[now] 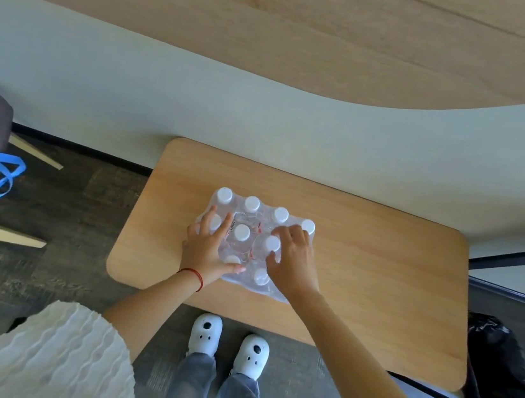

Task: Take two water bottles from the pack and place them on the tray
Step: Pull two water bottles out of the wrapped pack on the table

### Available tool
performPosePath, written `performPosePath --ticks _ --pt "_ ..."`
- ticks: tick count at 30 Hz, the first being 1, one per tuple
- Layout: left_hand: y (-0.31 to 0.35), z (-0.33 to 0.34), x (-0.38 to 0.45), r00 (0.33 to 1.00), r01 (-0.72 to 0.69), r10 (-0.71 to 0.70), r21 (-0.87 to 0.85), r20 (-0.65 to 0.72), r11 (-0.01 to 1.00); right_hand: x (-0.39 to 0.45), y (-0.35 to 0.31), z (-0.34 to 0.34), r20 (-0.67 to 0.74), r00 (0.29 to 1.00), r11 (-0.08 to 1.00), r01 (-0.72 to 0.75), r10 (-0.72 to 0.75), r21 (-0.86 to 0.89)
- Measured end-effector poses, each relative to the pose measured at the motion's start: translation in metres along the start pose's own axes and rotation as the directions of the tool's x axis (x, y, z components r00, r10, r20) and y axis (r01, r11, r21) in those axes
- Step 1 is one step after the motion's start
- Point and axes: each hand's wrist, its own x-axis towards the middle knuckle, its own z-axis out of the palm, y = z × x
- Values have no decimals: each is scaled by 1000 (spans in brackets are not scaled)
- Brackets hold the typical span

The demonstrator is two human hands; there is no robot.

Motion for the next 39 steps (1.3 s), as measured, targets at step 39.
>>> performPosePath --ticks 39 --pt "45 -95 -8 897 -84 417 -871 145 484 58 -87 -128 55 986 655 62 -157 753"
